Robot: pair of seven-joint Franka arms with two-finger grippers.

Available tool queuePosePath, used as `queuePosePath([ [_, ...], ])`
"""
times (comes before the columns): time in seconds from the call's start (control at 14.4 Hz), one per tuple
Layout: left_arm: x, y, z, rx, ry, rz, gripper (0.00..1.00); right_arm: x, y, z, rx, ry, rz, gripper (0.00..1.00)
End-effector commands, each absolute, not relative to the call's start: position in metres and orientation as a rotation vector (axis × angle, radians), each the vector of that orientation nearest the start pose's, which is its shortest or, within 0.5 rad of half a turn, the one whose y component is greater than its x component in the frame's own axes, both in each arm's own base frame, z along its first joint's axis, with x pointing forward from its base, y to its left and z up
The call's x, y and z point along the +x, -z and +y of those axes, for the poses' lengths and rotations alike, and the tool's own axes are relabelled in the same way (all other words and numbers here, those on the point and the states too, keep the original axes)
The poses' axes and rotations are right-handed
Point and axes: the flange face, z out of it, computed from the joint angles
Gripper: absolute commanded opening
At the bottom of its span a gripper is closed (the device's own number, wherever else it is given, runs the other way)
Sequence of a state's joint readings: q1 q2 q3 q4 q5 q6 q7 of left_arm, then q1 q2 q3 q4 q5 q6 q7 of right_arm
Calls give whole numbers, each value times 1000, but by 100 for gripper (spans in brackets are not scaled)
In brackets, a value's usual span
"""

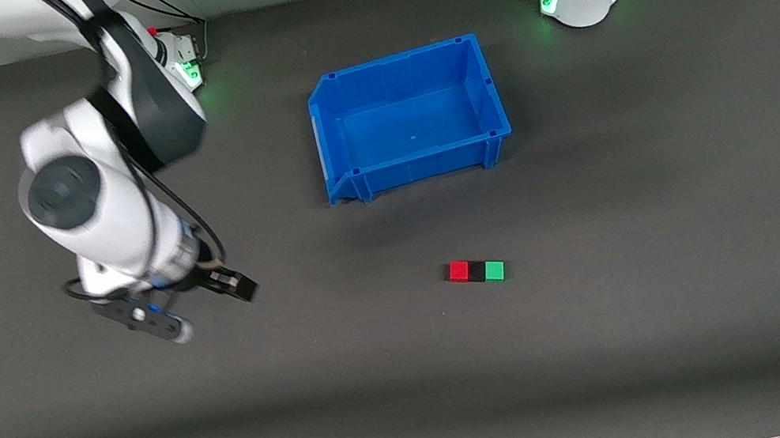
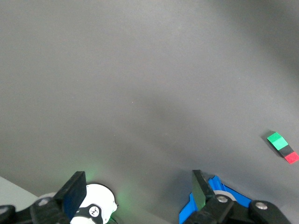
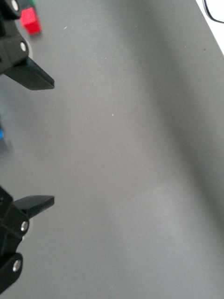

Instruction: Attach green and red cubes to black cube

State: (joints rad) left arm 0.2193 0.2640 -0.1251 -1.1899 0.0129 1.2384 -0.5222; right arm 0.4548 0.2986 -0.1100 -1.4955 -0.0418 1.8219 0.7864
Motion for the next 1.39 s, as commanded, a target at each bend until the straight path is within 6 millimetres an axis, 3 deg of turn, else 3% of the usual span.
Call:
queuePosePath([
  [0.0, 597, -632, 50, -2987, -296, -859, 100, 578, -526, 174, -3188, 37, 397, 100],
  [0.28, 600, -636, -7, -3101, -261, -481, 100, 557, -566, 102, -3199, -11, 243, 100],
  [0.42, 600, -636, -15, -3110, -244, -287, 100, 547, -583, 70, -3194, 15, 166, 100],
  [0.62, 601, -640, -13, -3139, -219, -27, 100, 537, -598, 42, -3157, -11, 255, 100],
  [0.76, 601, -640, -4, -3141, -217, 207, 100, 531, -608, 37, -3140, 2, 271, 100],
  [0.83, 601, -639, -2, -3145, -217, 242, 100, 529, -611, 37, -3138, 11, 271, 100],
  [0.9, 596, -644, 2, -3140, -205, 222, 100, 528, -613, 36, -3141, 14, 259, 100],
  [1.11, 579, -648, -11, -3102, -174, 200, 100, 528, -614, 36, -3144, 16, 189, 100],
  [1.32, 553, -633, -10, -3105, -124, 203, 100, 530, -609, 37, -3148, 0, 179, 100],
])
